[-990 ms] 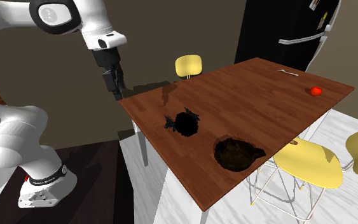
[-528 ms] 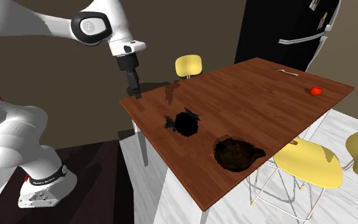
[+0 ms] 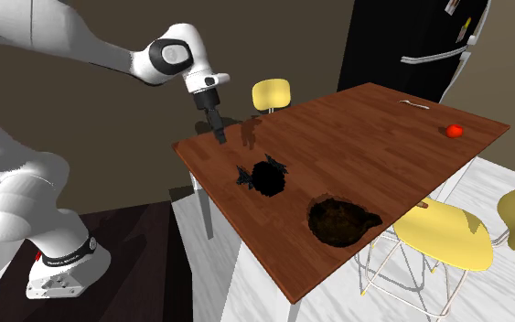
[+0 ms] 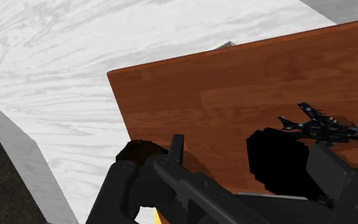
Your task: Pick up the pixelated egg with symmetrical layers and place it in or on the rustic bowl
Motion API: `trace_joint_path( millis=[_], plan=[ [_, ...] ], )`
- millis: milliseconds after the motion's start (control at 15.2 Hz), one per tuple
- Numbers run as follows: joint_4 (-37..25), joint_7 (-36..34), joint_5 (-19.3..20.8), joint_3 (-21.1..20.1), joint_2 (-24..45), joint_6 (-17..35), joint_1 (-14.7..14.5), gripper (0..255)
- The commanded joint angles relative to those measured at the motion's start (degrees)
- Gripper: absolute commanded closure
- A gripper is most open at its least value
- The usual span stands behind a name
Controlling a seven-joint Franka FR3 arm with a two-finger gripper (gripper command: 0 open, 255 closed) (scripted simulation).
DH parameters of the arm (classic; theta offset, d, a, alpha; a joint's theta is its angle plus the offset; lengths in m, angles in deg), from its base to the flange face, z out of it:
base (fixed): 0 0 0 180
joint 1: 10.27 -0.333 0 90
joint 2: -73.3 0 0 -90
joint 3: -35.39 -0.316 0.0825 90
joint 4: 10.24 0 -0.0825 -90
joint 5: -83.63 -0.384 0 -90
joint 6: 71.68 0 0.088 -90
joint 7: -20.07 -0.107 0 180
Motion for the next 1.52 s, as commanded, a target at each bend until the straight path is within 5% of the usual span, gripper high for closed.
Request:
trace_joint_path(
  millis=[0, 396, 924, 1188, 1452],
  plan=[
    [-2.18, -3.57, 4.58, -2.49, 4.99, 0.66, 0.23, 0],
    [-11.02, -13.35, 19.77, -6.55, 20.96, -2.14, -2.03, 0],
    [-25.94, -19.84, 36.71, -4.21, 42.07, -9.56, -11.59, 0],
    [-33.20, -20.07, 41.92, -1.96, 50.44, -12.27, -16.17, 0],
    [-32.59, -20.49, 43.02, -1.11, 51.40, -10.40, -15.31, 0]
  ],
)
